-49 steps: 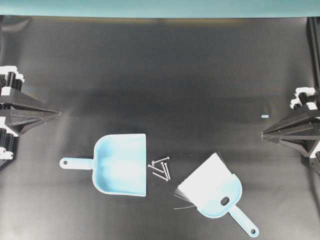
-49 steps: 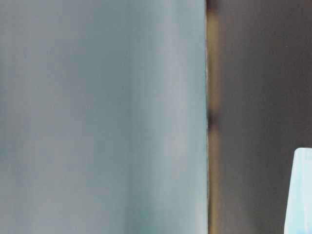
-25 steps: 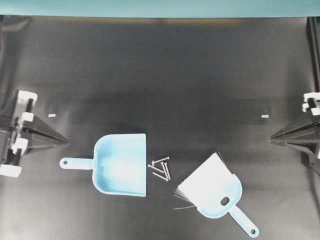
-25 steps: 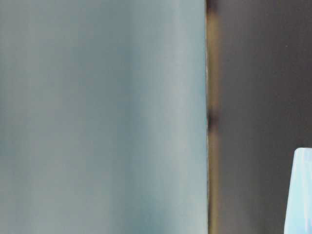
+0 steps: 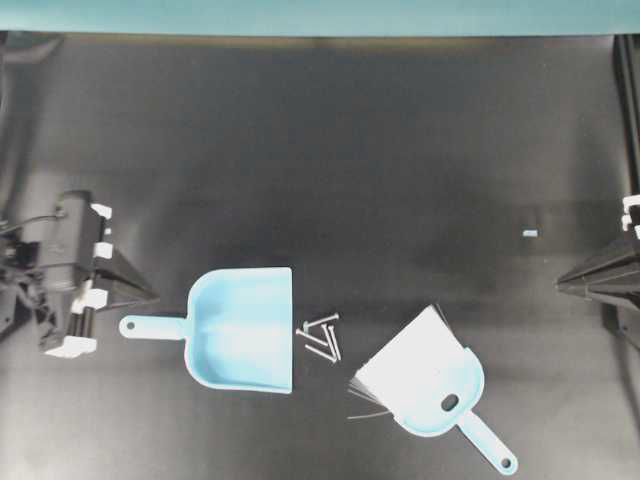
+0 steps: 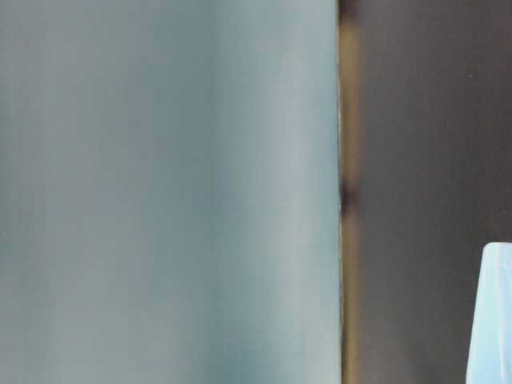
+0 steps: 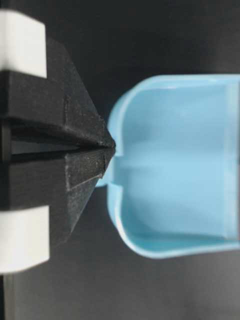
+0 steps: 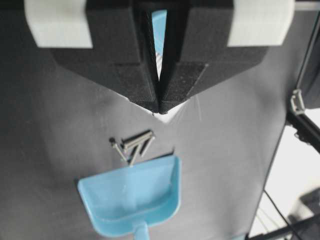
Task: Hold the dustpan with the left arm, while a human hand uses a hand brush to gather screws into the dustpan.
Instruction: 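Move the left gripper toward the light-blue dustpan handle, then close the left gripper on the dustpan handle and hold it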
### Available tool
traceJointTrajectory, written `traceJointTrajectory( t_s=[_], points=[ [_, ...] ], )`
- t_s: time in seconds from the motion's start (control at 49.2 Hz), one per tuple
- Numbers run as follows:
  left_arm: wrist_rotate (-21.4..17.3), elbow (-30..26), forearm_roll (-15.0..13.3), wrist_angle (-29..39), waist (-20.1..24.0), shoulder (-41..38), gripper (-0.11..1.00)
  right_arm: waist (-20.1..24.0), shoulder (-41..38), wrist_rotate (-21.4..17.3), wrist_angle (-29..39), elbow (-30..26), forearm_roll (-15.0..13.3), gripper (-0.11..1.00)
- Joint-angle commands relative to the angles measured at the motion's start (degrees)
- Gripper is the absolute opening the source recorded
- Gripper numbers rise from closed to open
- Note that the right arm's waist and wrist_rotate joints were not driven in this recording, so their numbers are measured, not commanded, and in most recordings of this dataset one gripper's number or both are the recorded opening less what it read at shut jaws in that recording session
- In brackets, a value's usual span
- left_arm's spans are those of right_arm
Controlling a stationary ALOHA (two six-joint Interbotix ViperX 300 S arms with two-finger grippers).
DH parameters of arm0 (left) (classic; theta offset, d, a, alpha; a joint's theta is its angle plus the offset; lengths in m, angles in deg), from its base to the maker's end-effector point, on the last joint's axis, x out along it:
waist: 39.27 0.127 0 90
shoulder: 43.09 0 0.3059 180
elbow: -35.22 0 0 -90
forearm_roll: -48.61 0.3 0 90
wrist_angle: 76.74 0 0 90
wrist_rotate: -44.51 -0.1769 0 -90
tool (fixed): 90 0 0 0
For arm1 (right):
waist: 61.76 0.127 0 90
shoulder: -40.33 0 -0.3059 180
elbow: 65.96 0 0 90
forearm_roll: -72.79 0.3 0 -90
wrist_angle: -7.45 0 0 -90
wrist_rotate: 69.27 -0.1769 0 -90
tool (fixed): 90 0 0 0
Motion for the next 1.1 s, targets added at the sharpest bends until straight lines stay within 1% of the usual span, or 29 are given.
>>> traceJointTrajectory(
  t_s=[0.0,0.061,0.122,0.203,0.264,0.305,0.406,0.589,0.711,0.934,1.076],
  points=[
    [0.7,-1.85,0.18,-0.35,0.0,-2.9,0.11,0.0,1.67,0.0,0.18,0.79,0.0,0.0],
    [1.85,-2.46,0.18,-0.35,-0.26,-4.57,0.27,0.0,3.25,0.0,1.05,1.49,0.0,0.0],
    [3.25,-2.99,0.09,-0.26,-0.62,-5.89,0.48,0.0,4.92,0.0,2.2,1.85,0.0,0.0],
    [4.75,-3.52,0.09,-0.26,-1.41,-7.21,0.72,0.0,7.03,0.0,3.08,2.11,0.0,0.0],
    [5.71,-3.69,0.18,-0.62,-2.11,-8.26,0.85,0.0,8.26,0.0,3.52,2.2,0.0,0.0],
    [5.98,-3.69,0.18,-0.79,-2.55,-8.88,0.89,0.0,9.05,0.0,3.69,2.2,0.0,0.0],
    [6.06,-3.25,0.18,-1.32,-3.08,-10.81,0.87,0.0,9.67,0.0,3.78,2.2,0.0,0.0],
    [5.8,-3.43,0.18,-3.96,-3.16,-15.12,0.88,0.0,9.67,0.0,3.78,2.2,0.0,0.0],
    [5.71,-2.72,0.18,-6.77,-3.16,-17.93,0.88,0.0,9.67,0.0,3.69,2.2,0.0,0.0],
    [5.27,-0.97,0.18,-14.77,-3.16,-21.36,0.88,0.0,9.67,0.0,3.78,2.2,0.0,0.0],
    [5.1,-0.44,0.18,-16.7,-3.16,-23.03,0.88,0.0,9.67,0.0,3.78,2.2,0.0,0.0]
  ],
)
